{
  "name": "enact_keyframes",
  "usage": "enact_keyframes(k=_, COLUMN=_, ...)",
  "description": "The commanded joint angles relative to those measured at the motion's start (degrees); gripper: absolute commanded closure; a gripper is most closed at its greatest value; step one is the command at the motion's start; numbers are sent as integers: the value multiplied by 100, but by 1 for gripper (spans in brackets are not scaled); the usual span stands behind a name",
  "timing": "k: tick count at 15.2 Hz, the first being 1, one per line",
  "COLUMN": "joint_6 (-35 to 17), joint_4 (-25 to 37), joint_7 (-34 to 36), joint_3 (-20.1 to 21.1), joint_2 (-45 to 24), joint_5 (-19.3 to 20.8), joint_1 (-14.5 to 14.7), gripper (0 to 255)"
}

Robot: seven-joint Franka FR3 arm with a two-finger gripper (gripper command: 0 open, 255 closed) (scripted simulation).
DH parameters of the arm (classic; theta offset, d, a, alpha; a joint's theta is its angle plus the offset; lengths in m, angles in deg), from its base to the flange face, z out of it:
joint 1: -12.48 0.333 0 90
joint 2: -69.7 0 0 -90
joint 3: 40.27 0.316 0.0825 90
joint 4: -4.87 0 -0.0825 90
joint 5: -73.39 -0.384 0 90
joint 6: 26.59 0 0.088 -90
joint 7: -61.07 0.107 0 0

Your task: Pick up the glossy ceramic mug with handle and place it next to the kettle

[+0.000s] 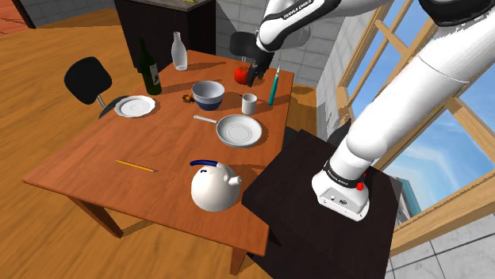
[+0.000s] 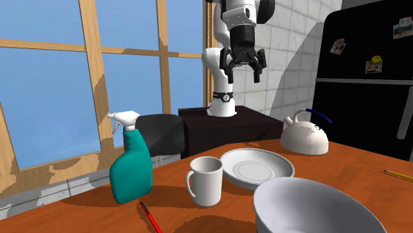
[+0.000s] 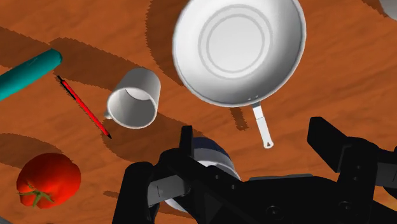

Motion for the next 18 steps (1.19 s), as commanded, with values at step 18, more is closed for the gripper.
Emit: enact_keyframes(k=18, joint_6=-1768, joint_4=2267, joint_7=-1278, joint_3=45, joint_2=-4093, joint_5=-840, joint_1=-660, gripper=0)
